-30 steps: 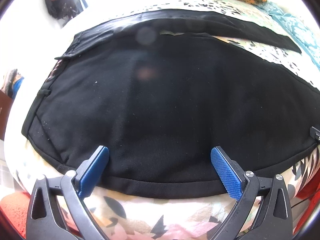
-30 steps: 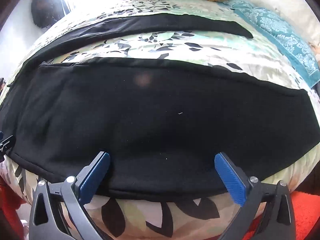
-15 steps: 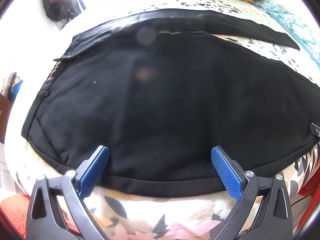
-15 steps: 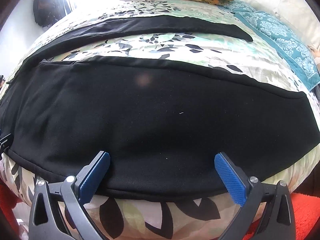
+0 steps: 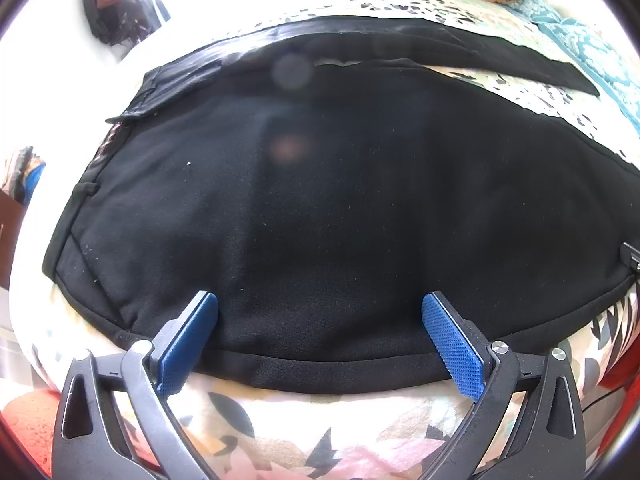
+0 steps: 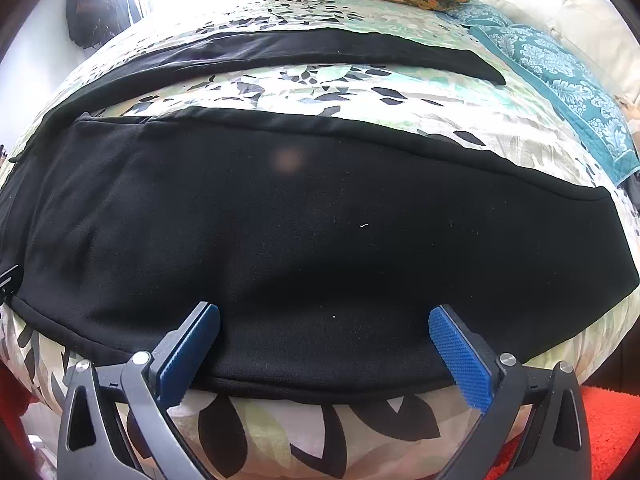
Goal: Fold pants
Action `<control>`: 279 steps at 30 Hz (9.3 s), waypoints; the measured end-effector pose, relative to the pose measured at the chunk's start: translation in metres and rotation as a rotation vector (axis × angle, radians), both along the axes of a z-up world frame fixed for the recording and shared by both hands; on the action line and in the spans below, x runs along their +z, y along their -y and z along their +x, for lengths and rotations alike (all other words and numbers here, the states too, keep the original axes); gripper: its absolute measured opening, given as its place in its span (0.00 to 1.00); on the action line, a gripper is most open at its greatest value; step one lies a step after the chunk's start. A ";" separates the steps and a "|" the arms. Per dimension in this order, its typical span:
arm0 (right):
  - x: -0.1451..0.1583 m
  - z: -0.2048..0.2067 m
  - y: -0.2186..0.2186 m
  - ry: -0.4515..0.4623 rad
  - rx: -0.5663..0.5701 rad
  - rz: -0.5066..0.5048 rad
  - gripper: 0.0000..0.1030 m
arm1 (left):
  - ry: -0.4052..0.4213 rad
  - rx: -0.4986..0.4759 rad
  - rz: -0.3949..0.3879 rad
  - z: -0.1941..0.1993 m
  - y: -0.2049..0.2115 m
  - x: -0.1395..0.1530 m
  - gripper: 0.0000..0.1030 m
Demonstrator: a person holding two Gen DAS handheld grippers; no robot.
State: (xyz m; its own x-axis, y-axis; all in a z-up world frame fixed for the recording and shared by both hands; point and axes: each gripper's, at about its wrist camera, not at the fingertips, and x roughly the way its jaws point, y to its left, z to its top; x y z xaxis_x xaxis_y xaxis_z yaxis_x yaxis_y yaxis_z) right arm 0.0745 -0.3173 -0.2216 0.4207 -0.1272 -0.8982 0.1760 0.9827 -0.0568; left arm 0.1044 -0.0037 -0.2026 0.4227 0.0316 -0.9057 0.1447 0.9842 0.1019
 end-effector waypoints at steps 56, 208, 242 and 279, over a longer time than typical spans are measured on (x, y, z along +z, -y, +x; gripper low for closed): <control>-0.001 -0.003 -0.002 -0.002 -0.002 -0.023 1.00 | -0.019 0.002 0.021 0.005 0.000 -0.004 0.99; 0.197 -0.008 0.228 0.579 -0.001 0.114 0.07 | -0.143 0.354 -0.754 0.299 -0.078 0.079 0.04; 0.030 -0.082 0.308 0.112 -0.295 0.922 0.73 | -0.045 0.423 -0.641 0.020 -0.147 0.019 0.04; 0.051 -0.071 0.302 -0.076 -0.274 0.117 0.69 | -0.108 0.197 -0.465 -0.056 -0.089 0.066 0.32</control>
State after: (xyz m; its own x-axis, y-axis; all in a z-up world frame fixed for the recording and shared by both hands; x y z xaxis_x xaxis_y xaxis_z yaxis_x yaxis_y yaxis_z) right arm 0.0036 -0.6189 -0.1708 0.3162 -0.1205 -0.9410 0.4346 0.9001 0.0308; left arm 0.0479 0.0852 -0.1370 0.3524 -0.3148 -0.8813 -0.0628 0.9316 -0.3579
